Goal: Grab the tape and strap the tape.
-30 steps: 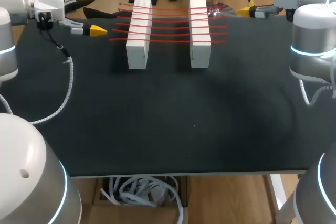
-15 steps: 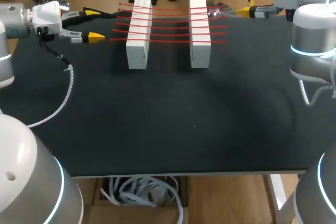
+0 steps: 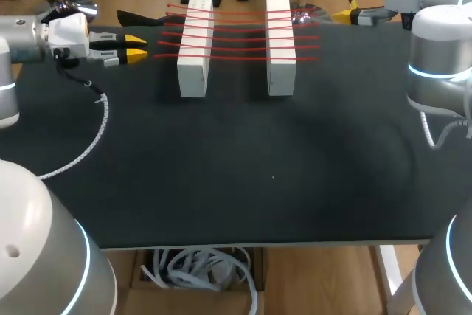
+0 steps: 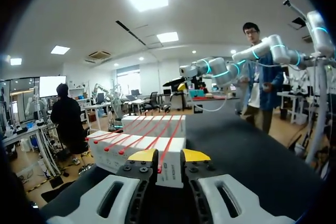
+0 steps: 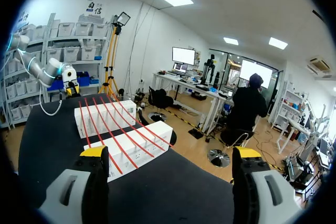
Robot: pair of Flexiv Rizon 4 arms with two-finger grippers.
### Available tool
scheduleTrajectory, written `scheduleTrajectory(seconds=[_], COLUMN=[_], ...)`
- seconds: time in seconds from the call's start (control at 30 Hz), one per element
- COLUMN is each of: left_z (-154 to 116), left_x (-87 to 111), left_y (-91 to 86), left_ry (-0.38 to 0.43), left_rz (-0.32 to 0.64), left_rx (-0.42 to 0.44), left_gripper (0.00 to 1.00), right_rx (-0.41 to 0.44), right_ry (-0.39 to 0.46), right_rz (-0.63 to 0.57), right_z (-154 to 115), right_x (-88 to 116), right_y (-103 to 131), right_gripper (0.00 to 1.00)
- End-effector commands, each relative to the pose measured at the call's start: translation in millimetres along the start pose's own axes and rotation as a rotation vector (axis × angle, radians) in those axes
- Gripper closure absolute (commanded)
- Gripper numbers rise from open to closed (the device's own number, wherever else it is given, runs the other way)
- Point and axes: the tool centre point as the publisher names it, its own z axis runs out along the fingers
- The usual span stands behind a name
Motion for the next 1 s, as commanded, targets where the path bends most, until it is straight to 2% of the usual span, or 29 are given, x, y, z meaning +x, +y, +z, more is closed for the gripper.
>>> scheduleTrajectory(seconds=[0.03, 0.2, 0.43, 0.63, 1.0], left_z=[4.0, 8.5, 15.5, 19.2, 19.7], left_x=[-8.6, -11.9, -15.6, -15.7, -18.1], left_y=[7.7, 13.2, 19.0, 24.3, 33.6], left_ry=[0.027, 0.059, 0.089, 0.097, 0.105], left_rz=[-0.010, -0.019, -0.028, -0.038, -0.049], left_rx=[0.004, -0.007, -0.010, 0.000, 0.021], left_gripper=[0.80, 0.82, 0.72, 0.76, 0.73], right_rx=[0.000, 0.000, 0.000, 0.000, 0.000], right_ry=[0.000, 0.000, 0.000, 0.000, 0.000], right_rz=[0.000, 0.000, 0.000, 0.000, 0.000], right_z=[0.0, 0.0, 0.0, 0.0, 0.0], right_x=[0.0, 0.0, 0.0, 0.0, 0.0], right_y=[0.0, 0.0, 0.0, 0.0, 0.0], right_gripper=[0.00, 0.00, 0.00, 0.00, 0.00])
